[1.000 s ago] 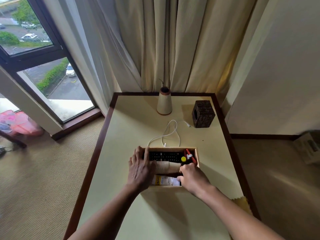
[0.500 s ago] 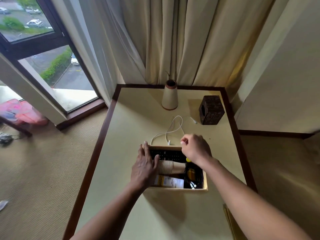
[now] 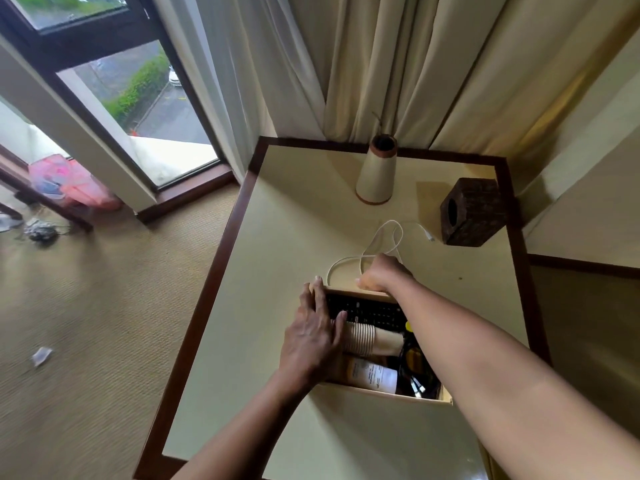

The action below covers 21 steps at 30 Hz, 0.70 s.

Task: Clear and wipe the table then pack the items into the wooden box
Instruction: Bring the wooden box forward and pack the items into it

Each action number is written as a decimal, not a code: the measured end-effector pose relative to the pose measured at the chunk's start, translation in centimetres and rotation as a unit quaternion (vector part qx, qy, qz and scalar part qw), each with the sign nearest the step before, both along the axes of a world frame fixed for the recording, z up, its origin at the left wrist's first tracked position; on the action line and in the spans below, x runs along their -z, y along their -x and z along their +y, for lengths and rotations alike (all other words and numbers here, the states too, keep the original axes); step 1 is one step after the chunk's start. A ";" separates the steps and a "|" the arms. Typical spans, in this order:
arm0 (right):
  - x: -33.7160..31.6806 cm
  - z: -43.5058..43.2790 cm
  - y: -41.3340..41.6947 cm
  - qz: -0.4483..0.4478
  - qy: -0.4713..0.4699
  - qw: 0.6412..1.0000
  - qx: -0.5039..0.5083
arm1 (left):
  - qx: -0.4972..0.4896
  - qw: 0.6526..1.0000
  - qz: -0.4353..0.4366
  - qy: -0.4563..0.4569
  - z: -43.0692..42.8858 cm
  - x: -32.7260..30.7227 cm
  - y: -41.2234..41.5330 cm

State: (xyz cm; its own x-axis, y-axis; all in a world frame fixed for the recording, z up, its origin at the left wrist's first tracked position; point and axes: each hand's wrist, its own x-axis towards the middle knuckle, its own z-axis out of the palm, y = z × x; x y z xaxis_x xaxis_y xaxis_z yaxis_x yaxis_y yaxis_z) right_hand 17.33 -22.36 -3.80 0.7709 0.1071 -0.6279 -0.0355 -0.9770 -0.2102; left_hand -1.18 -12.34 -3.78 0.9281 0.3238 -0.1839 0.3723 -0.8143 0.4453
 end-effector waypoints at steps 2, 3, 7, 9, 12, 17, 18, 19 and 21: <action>-0.2 -0.1 0.0 -0.003 -0.015 1.000 0.015 | -0.001 1.000 0.001 0.000 0.0 0.0 -0.1; -0.6 -0.3 0.0 -0.007 -0.032 0.999 0.025 | -0.002 1.000 0.002 0.003 -0.1 0.0 -0.1; -3.8 -1.8 1.6 -0.096 -0.159 0.979 0.086 | -0.014 1.000 -0.002 0.024 0.2 0.1 -0.2; -5.9 -3.0 3.4 -0.152 -0.219 0.958 0.109 | -0.024 0.999 -0.010 0.044 0.2 0.0 -0.1; -9.2 -4.7 6.1 -0.207 -0.302 0.920 0.144 | -0.023 0.997 -0.056 0.055 0.3 -1.3 0.0; -15.5 -6.6 10.0 -0.236 -0.402 0.871 0.154 | 0.134 0.965 -0.224 0.019 -1.4 -8.2 -1.3; -16.9 -6.9 10.8 -0.238 -0.420 0.862 0.152 | 0.169 0.949 -0.266 -0.003 -1.9 -9.5 -1.5; -18.0 -7.1 11.3 -0.241 -0.437 0.854 0.150 | 0.180 0.935 -0.305 -0.014 -2.3 -10.5 -1.5; -20.0 -7.6 12.3 -0.234 -0.489 0.824 0.164 | 0.139 0.924 -0.356 0.015 -2.9 -12.6 -1.6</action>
State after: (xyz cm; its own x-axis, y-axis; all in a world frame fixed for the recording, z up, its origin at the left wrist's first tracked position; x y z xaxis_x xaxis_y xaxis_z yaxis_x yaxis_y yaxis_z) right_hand 5.05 -29.94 16.16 0.9924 0.1224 0.0088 0.0438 -0.2865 -0.9571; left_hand 0.46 -15.27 8.84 0.8636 0.0593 0.5006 -0.2458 -0.8175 0.5209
